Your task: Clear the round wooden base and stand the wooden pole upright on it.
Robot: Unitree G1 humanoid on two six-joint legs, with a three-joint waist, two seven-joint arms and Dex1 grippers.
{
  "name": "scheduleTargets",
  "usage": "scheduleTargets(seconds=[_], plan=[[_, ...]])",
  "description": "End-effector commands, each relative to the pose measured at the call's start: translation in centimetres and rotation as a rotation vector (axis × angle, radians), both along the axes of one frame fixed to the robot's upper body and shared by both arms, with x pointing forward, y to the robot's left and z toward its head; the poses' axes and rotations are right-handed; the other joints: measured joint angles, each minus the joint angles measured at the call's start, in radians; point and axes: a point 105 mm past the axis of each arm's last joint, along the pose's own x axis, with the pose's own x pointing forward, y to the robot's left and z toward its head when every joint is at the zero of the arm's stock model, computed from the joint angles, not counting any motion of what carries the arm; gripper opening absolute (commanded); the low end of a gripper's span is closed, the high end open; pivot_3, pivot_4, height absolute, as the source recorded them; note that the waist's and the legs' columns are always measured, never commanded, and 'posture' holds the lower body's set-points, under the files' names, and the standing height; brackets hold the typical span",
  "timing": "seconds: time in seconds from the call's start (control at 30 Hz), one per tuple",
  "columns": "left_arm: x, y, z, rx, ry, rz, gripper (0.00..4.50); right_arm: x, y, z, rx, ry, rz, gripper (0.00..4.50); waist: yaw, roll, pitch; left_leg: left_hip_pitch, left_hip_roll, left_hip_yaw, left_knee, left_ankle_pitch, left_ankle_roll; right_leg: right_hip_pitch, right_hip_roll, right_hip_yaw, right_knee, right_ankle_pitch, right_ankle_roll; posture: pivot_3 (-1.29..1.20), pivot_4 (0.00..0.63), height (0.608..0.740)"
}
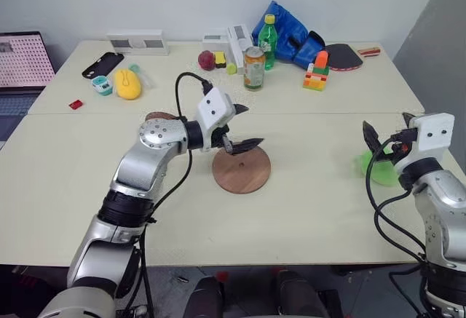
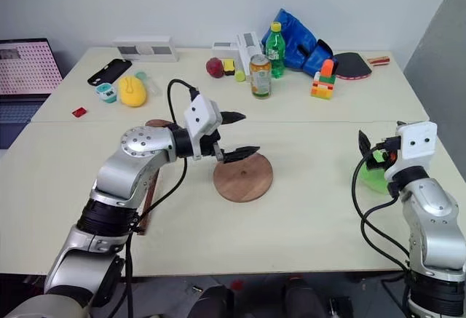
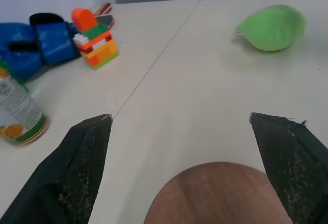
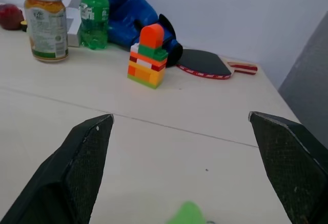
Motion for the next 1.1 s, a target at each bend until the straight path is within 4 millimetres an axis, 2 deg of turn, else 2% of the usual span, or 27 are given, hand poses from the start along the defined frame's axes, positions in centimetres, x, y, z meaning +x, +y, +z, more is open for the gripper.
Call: scheduleTargets(seconds=[0.03, 0.1, 0.23, 0.37, 0.43, 0.6, 0.83, 0.93, 1.1], plan=[[-0.3, 3.7, 3.2, -0.014, -0.074, 0.124, 4.50, -1.7, 5.7, 1.8, -0.050, -0.008, 0.364, 4.47, 0.000, 0.000, 0.000, 0.000, 0.000, 0.000, 0.000, 0.000, 0.000, 0.000, 0.000, 0.000, 0.000, 0.000, 0.000, 0.00, 0.150, 0.740], [-0.3, 5.3, 3.6, 0.023, -0.080, 0.193, 4.50, -2.3, 7.1, 1.8, -0.069, 0.011, 0.462, 4.47, -0.008, 0.000, 0.000, 0.000, 0.001, -0.001, 0.000, 0.000, 0.000, 0.000, 0.001, -0.001, 0.000, 0.000, 0.000, 0.00, 0.150, 0.740], [-1.5, 10.8, 3.7, 0.142, 0.003, 0.368, 4.50, -3.8, 10.7, 1.8, -0.111, 0.079, 0.746, 4.47, -0.015, 0.000, 0.001, 0.001, 0.001, -0.001, 0.000, 0.000, 0.000, 0.000, 0.001, -0.001, 0.000, 0.000, 0.000, 0.00, 0.150, 0.740], [-2.1, 14.6, 3.0, 0.237, 0.063, 0.517, 4.50, -3.9, 12.5, 1.7, -0.121, 0.110, 0.871, 4.47, -0.007, 0.000, 0.001, 0.001, 0.001, -0.002, 0.000, 0.000, 0.000, 0.001, 0.001, -0.002, -0.001, 0.000, 0.000, 0.00, 0.150, 0.740], [-2.4, 15.9, 2.6, 0.234, 0.170, 0.574, 4.50, -3.8, 13.3, 1.6, -0.110, 0.109, 0.916, 4.47, 0.001, -0.001, 0.001, 0.000, 0.001, -0.002, 0.000, 0.000, 0.000, 0.001, 0.001, -0.002, -0.001, 0.000, 0.000, 0.00, 0.150, 0.740], [-2.2, 17.0, 2.4, 0.220, 0.289, 0.640, 4.50, -4.0, 15.3, 1.3, -0.098, 0.116, 1.020, 4.47, 0.009, -0.002, 0.002, -0.001, 0.001, -0.003, 0.000, 0.000, 0.000, 0.001, 0.000, -0.004, -0.002, 0.000, 0.000, 0.00, 0.150, 0.740], [-1.2, 16.0, 1.1, 0.197, 0.574, 0.668, 4.50, -4.2, 17.9, -0.3, -0.106, 0.114, 1.065, 4.47, 0.003, -0.002, 0.001, -0.002, 0.001, -0.004, 0.000, 0.000, 0.000, 0.000, 0.001, -0.005, -0.001, 0.000, 0.000, 0.00, 0.150, 0.740], [-0.6, 16.4, 0.0, 0.217, 0.667, 0.717, 4.50, -4.7, 18.5, -0.5, -0.087, 0.103, 1.070, 4.47, -0.001, -0.002, 0.001, -0.003, 0.001, -0.005, 0.000, 0.000, 0.000, -0.002, 0.001, -0.005, -0.001, 0.000, 0.000, 0.00, 0.150, 0.740], [0.0, 17.1, -0.7, 0.240, 0.716, 0.742, 4.50, -4.7, 19.2, -0.5, -0.075, 0.095, 1.064, 4.47, -0.003, -0.002, 0.001, -0.004, 0.001, -0.004, 0.001, 0.002, -0.003, -0.004, 0.001, -0.004, 0.001, 0.000, 0.000, 0.00, 0.150, 0.740]])
